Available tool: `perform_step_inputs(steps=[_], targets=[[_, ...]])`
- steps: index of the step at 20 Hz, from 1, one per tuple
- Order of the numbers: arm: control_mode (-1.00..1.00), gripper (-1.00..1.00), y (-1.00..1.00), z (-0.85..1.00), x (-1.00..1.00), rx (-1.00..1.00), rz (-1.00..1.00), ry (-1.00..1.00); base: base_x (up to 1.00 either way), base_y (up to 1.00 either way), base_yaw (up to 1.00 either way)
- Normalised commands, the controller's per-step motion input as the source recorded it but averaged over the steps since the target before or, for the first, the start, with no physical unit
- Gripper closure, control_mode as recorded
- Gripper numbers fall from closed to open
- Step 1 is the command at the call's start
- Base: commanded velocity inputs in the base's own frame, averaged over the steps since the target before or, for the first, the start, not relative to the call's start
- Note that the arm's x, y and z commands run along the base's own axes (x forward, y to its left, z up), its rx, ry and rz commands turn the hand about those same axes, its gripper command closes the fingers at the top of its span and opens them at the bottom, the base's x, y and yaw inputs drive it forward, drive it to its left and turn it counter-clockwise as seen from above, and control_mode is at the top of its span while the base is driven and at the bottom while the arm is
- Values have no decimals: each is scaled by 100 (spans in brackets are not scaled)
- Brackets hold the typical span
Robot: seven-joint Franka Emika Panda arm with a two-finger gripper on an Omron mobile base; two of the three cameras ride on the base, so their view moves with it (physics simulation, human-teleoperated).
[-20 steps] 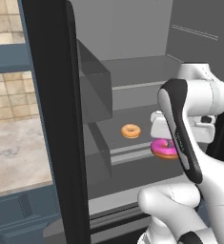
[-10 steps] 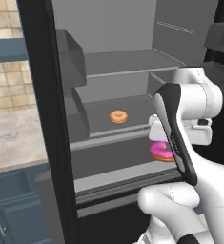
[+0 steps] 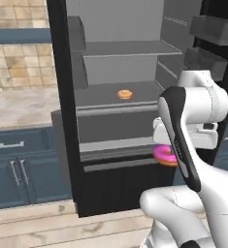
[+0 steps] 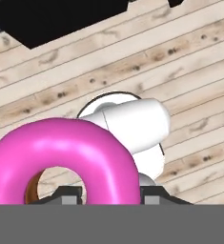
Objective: Take the donuts from the fridge and place them on the empty tray on the dining counter.
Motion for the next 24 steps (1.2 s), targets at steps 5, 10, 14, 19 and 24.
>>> perform_step_inputs(steps=[5, 10, 14, 19, 24], targets=[[100, 100, 0, 0, 0, 0, 0, 0, -59, 0, 78], [100, 100, 0, 0, 0, 0, 0, 0, -43, 0, 82], [100, 100, 0, 0, 0, 0, 0, 0, -12, 0, 81], [100, 100, 0, 0, 0, 0, 0, 0, -6, 0, 80], [100, 100, 0, 0, 0, 0, 0, 0, 0, 0, 78]])
